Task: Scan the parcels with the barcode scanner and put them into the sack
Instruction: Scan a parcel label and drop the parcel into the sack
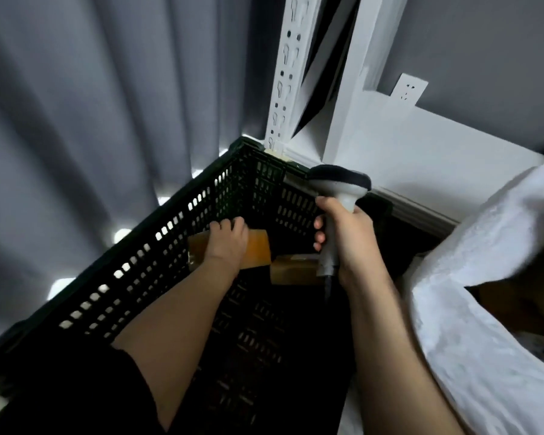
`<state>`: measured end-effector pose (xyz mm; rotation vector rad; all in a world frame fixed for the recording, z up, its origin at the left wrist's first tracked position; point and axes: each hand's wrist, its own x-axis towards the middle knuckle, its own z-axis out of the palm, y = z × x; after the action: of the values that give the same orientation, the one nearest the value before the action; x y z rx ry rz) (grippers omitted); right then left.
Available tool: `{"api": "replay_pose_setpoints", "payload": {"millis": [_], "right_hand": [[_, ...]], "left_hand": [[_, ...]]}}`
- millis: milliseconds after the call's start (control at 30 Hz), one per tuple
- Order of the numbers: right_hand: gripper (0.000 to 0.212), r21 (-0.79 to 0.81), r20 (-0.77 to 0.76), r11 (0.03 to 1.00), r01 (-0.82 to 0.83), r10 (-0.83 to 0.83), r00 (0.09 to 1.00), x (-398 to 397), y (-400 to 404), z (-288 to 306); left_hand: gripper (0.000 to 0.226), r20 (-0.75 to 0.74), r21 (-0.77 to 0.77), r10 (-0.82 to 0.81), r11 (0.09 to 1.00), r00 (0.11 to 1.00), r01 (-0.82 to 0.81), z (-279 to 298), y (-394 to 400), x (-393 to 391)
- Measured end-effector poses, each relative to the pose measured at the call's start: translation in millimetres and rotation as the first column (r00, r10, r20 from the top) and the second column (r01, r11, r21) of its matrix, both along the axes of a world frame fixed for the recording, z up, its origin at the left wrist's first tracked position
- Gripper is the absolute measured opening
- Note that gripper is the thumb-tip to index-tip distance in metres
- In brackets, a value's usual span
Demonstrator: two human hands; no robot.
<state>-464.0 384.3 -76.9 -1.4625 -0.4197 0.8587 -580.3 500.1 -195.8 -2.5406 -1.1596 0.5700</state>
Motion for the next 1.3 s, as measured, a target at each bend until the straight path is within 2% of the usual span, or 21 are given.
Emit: {"api": "replay_pose_setpoints", "payload": {"millis": [67, 133, 200, 300, 367, 533, 633, 700, 800, 867, 967, 1033, 1100, 1200, 1300], "right_hand": [[0.015, -0.008, -0.010, 1.000, -0.025, 0.025, 1.000, -12, -7, 10], [0.016, -0.008, -0.032, 0.999, -0.041, 0.041, 0.999, -23, -16, 20], [0.015, 0.003, -0.060, 0.999, -0.049, 0.050, 0.997, -32, -25, 30], [0.012, 0.020, -0.113, 0.998, -0.066, 0.067, 0.991, -43, -43, 45], [0.010, 0.042, -0.132, 0.995, -0.086, 0.090, 0.987, -52, -58, 58], [0.015, 0.120, -0.080, 0.983, -0.141, 0.151, 0.985, -80, -114, 96], [0.016, 0.129, -0.038, 0.979, -0.160, 0.166, 0.985, -94, -152, 115], [0.023, 0.134, -0.027, 0.981, -0.143, 0.148, 0.989, -100, -172, 120], [0.031, 0.154, -0.072, 0.981, -0.118, 0.130, 0.989, -108, -200, 126], [0.049, 0.203, -0.153, 0.971, -0.126, 0.159, 0.975, -113, -213, 125], [0.083, 0.251, -0.271, 0.950, -0.188, 0.255, 0.928, -114, -227, 119], [0.087, 0.227, -0.282, 0.944, -0.238, 0.297, 0.912, -113, -232, 118], [0.081, 0.208, -0.242, 0.946, -0.249, 0.296, 0.924, -110, -235, 118], [0.075, 0.161, -0.181, 0.954, -0.253, 0.280, 0.943, -106, -235, 119], [0.064, 0.137, -0.202, 0.973, -0.183, 0.209, 0.957, -102, -232, 118]], "left_hand": [[0.081, 0.017, 0.041, 0.032, 0.999, 0.999, -0.032, 21, -12, -16], [0.084, 0.051, 0.019, 0.092, 0.996, 0.994, -0.093, 45, -27, -26], [0.094, 0.169, -0.077, 0.221, 0.974, 0.960, -0.211, 67, -41, -34], [0.098, 0.370, -0.279, 0.418, 0.902, 0.830, -0.330, 94, -64, -51], [0.098, 0.452, -0.318, 0.433, 0.895, 0.780, -0.312, 111, -85, -68], [0.097, 0.624, -0.262, 0.384, 0.923, 0.680, -0.281, 164, -147, -113], [0.098, 0.721, -0.134, 0.270, 0.958, 0.638, -0.254, 192, -188, -136], [0.098, 0.762, 0.021, 0.136, 0.972, 0.633, -0.234, 205, -209, -147], [0.101, 0.794, 0.262, -0.095, 0.945, 0.601, -0.196, 216, -238, -158], [0.100, 0.779, 0.416, -0.264, 0.896, 0.569, -0.153, 216, -250, -163], [0.084, 0.715, 0.605, -0.491, 0.791, 0.498, -0.088, 209, -261, -170], [0.075, 0.672, 0.671, -0.569, 0.739, 0.474, -0.063, 204, -262, -174], [0.076, 0.640, 0.701, -0.597, 0.712, 0.483, -0.049, 200, -261, -173], [0.080, 0.641, 0.694, -0.595, 0.719, 0.485, -0.036, 197, -265, -167], [0.085, 0.668, 0.636, -0.566, 0.771, 0.483, 0.025, 200, -266, -163]]}}
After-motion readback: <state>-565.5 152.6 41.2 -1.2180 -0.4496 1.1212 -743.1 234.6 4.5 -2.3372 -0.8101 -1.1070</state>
